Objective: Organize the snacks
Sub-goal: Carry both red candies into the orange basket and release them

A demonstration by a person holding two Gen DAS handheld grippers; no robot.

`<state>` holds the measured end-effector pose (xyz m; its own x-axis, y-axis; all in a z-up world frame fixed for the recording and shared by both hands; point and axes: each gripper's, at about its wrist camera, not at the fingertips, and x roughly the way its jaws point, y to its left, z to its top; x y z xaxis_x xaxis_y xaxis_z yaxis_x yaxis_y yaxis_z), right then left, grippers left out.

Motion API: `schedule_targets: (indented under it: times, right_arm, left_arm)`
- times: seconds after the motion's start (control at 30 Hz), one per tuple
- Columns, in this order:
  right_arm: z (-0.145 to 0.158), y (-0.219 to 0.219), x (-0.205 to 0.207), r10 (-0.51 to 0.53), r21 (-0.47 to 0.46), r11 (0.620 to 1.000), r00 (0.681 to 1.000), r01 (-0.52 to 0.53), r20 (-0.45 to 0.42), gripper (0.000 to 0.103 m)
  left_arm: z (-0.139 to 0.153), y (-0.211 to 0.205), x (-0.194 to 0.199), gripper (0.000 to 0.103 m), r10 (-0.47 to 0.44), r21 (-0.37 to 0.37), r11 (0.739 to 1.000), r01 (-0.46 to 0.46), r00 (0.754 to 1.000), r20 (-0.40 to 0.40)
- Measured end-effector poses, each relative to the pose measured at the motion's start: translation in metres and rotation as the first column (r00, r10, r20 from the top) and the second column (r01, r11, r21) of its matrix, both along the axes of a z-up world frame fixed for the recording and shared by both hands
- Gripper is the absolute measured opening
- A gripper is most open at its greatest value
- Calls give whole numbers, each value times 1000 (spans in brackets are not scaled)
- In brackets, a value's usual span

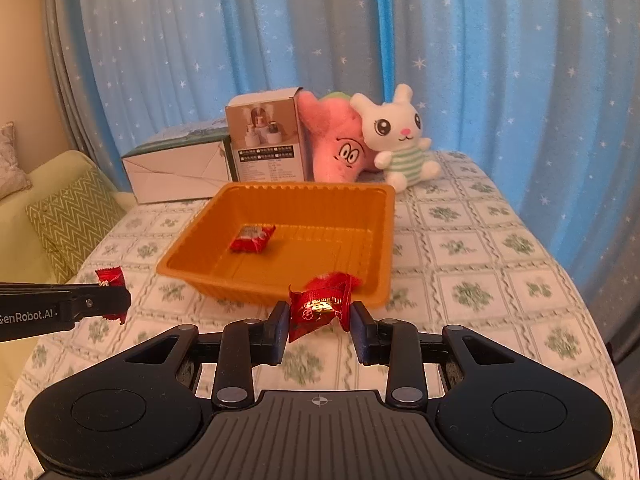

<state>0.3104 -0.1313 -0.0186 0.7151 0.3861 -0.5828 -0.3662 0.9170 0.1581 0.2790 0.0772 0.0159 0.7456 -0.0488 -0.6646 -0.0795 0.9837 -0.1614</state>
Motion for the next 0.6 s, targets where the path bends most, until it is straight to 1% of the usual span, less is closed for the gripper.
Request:
schedule_targets:
  times: [0.13, 0.33, 0.6]
  right_arm:
    - [-1, 12, 34, 1, 13, 1000, 1000, -1, -9, 33]
    - [-5, 29, 70, 9, 27, 1000, 999, -8, -37, 33]
    - [-6, 42, 106, 14, 44, 999, 998, -11, -56, 33]
  left_arm:
    - [0, 6, 32, 15, -10, -9, 1000, 10, 1000, -3]
    - [-1, 15, 72, 14, -9, -25, 1000, 9, 1000, 5]
    - [-13, 25, 107, 15, -20, -32, 999, 19, 1000, -18]
